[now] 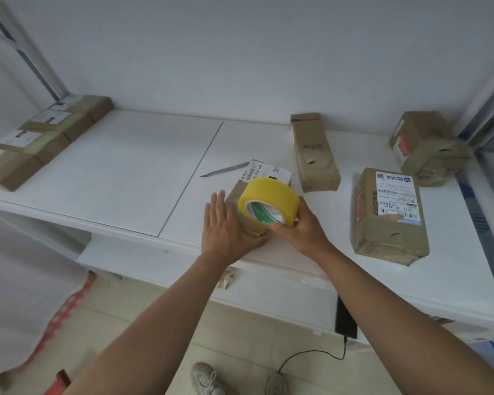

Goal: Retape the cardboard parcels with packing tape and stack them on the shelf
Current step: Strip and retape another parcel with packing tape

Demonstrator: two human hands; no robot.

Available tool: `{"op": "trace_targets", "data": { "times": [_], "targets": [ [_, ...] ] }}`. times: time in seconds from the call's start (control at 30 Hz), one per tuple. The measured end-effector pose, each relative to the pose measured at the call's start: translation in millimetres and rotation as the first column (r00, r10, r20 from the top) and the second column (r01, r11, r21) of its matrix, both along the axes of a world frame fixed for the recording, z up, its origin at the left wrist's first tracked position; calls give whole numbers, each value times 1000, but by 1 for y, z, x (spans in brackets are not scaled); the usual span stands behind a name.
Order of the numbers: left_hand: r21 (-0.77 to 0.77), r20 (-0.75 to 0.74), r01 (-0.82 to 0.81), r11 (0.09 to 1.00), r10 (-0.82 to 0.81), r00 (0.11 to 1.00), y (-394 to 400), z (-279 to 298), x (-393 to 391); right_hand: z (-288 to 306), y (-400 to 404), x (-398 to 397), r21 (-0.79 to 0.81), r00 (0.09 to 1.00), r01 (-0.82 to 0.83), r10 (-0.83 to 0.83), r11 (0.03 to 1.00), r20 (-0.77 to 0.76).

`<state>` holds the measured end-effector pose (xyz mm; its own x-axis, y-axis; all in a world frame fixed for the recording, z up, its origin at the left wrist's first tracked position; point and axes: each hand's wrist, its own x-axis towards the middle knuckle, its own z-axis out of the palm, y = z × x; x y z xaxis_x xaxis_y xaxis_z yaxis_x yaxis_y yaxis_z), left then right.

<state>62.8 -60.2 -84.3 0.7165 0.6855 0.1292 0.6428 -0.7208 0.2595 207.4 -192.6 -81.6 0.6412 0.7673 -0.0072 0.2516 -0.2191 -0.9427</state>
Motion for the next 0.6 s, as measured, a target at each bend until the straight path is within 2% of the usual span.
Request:
{"op": "trace_targets", "data": {
  "times": [0.07,0.23,0.37,0.6],
  "targets": [
    [4,-36,77,997,-77,996,8,0,1,2,2,1,-15,1000,-8,8,1000,21],
    [-81,-14,206,975,-207,978,19,1,6,5,1,2,-36,1000,-16,17,999,15],
    [-117,-1,216,970,-217,976,27,-2,7,4,3,3,-27,1000,-22,22,999,-1],
    [-71,11,234,970,-234,972,26,-3,7,-8,10,-2,60,989,-29,37,998,-142]
  ]
}}
